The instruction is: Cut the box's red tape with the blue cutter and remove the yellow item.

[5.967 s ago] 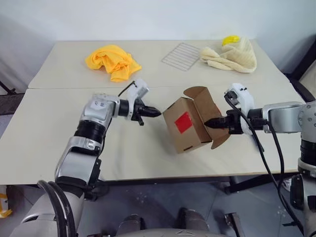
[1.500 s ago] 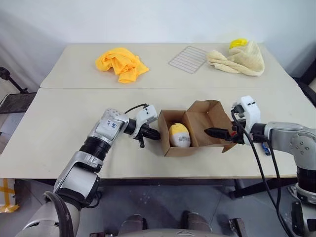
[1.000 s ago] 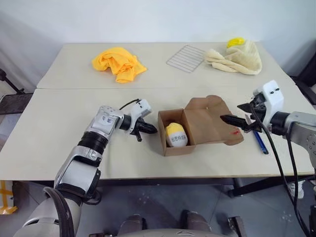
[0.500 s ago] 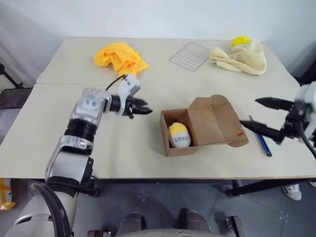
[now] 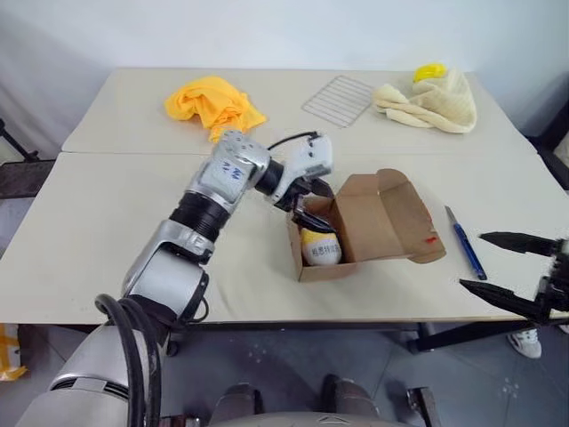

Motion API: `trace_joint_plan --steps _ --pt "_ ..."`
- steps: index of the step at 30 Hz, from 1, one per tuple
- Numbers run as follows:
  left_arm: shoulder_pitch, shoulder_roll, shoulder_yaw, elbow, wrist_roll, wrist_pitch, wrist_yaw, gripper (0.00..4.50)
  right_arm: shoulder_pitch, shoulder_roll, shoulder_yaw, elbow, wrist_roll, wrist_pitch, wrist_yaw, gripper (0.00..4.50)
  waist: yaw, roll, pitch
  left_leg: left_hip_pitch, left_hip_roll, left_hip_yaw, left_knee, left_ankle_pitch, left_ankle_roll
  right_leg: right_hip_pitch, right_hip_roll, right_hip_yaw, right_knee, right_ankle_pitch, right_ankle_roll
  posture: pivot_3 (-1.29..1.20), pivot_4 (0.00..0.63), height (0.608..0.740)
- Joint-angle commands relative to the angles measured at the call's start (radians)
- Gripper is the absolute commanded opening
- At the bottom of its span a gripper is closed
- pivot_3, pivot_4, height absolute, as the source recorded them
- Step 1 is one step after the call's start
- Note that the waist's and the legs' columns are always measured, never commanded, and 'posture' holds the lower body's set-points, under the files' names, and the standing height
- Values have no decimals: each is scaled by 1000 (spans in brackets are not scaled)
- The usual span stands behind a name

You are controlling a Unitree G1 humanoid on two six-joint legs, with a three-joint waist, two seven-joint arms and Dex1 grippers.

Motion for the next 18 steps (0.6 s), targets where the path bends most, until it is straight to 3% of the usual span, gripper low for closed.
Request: trace_joint_plan --steps 1,11,14,18 --pt "-31 -59 -68 71 70 -83 0 4476 94 80 -125 -79 15 -41 -32 4500 7 0 0 0 0 0 0 0 0 0 0 0 0 0 0 0 150 740" --pt "-2 -47 -193 127 225 -249 -75 4476 271 229 -189 -255 47 -62 -150 4500 -1 1 0 1 0 -1 0 -1 0 0 0 0 -1 0 0 0 150 740" --pt "-8 -53 -187 129 234 -245 -74 3875 285 239 -185 -282 56 -64 -176 4500 -2 1 0 1 0 -1 0 -1 0 1 0 1 -1 0 0 0 150 740" --pt "-19 -59 -170 140 235 -251 -61 2701 288 229 -184 -289 66 -67 -200 4500 -2 1 0 1 0 -1 0 -1 1 1 0 1 0 0 0 0 150 740"
